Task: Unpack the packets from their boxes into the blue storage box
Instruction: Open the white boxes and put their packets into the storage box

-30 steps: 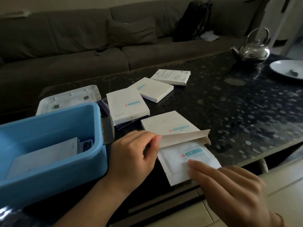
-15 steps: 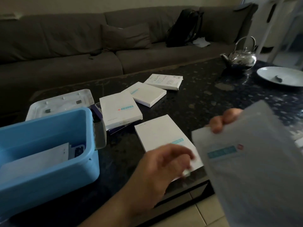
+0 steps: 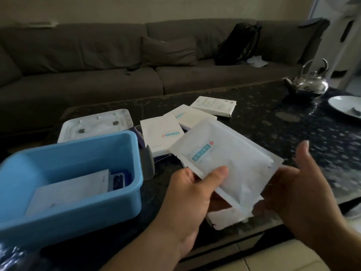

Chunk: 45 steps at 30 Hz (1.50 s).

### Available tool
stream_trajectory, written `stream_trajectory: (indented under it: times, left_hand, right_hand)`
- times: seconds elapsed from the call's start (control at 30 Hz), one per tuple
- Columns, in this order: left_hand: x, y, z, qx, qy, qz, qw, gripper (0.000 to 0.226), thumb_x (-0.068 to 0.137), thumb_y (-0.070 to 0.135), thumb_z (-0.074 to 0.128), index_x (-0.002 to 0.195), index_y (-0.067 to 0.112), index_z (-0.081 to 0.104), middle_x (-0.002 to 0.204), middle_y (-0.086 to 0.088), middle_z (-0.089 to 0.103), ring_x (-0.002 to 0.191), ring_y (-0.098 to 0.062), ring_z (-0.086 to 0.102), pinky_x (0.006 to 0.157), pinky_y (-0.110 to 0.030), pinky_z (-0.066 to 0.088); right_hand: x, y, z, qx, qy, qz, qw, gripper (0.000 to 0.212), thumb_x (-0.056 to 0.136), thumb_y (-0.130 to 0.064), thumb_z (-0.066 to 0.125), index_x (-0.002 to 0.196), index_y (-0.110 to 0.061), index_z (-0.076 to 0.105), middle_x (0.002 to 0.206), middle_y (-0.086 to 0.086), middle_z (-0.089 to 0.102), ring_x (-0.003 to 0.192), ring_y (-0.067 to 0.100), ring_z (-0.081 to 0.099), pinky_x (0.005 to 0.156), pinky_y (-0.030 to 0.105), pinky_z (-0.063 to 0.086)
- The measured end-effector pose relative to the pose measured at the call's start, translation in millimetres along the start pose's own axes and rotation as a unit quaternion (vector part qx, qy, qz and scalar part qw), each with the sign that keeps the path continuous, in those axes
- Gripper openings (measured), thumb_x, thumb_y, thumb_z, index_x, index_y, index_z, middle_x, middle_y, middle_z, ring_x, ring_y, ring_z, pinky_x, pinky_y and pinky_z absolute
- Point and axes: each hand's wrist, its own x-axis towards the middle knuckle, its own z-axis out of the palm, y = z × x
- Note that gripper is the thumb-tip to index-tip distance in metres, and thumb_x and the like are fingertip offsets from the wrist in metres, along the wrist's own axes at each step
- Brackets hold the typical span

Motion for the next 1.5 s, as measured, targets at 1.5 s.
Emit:
stream_trajectory:
  times: [1.5]
  left_hand:
    - [-36.3,148.9,-266.0,0.487,0.326,0.03,0.81,0.019,0.086,0.012,0.074,0.073,0.027,0.072,0.083,0.005,0.071,0.086,-0.01,0.062,0.064,-0.023,0.043]
  right_hand:
    - [117.2,-73.2,239.5,-0.352,-0.307,-0.011,0.884,0.032,0.084,-0.007,0.071,0.092,-0.036,0.059,0.106,0.003,0.067,0.089,0.024,0.071,0.068,0.042,0.063]
